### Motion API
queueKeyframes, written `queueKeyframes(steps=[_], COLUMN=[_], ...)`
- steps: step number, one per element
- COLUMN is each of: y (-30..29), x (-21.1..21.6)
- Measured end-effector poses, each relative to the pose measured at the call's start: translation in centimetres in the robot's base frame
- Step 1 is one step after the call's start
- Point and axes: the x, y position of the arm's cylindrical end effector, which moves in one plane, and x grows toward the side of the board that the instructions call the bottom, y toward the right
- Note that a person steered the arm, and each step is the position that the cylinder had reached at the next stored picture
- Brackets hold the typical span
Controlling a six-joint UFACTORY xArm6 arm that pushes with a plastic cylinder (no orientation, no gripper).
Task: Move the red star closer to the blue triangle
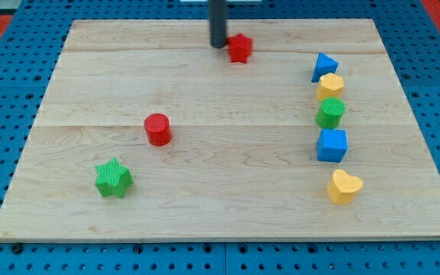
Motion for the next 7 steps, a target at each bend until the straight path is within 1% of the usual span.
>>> queueKeyframes(steps=[1, 2, 3, 4, 5, 7], y=[4.7, -3.5, 0.1, 5.4, 8.3, 13.2], x=[0.0, -1.0, 3.5, 2.5, -0.3, -1.1])
